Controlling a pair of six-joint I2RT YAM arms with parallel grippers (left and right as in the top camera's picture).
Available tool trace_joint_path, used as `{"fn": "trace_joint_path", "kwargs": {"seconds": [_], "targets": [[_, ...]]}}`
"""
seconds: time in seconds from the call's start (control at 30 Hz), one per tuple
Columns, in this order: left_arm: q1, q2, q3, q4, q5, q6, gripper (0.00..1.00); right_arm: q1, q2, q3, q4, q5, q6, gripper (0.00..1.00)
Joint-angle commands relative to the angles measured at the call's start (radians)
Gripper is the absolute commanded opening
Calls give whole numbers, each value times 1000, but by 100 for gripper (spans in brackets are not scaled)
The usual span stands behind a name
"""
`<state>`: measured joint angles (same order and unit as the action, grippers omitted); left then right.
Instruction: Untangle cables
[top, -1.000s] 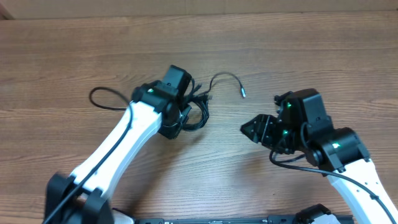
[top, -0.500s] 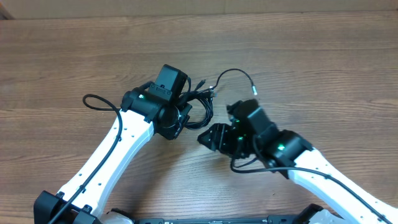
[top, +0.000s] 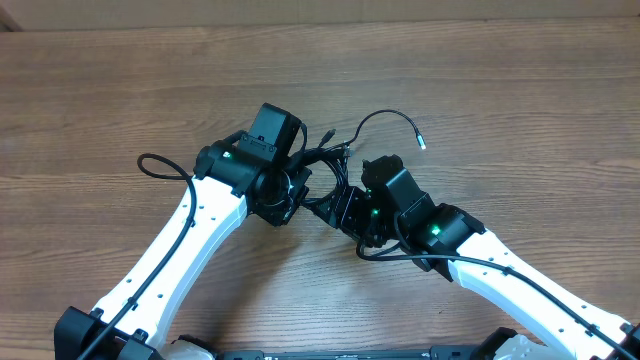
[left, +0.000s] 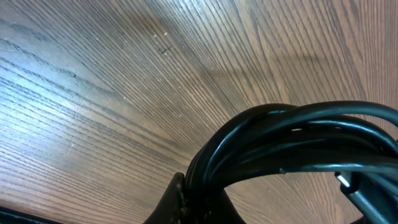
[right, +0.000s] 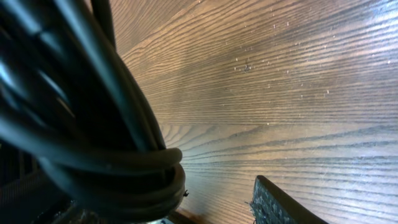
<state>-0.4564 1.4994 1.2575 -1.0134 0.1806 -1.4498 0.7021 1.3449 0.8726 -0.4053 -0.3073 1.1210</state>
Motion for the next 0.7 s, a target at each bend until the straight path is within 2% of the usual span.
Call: {"fn": "trace_joint_path", "kwargs": {"seconds": [0.0,0.17,0.3,0.67], "targets": [[-2,-23,16,0,75,25,4,4,3,-5,-3,51,61,58],[-2,-23,16,0,166,28,4,4,25,-5,-8,127,148,59],[-2,-23,16,-4,235,86,4,3,26,-5,-6,244,234,63],[-2,-23,16,-5,373,170,4,3,26,-5,-17,371,241,63]]}}
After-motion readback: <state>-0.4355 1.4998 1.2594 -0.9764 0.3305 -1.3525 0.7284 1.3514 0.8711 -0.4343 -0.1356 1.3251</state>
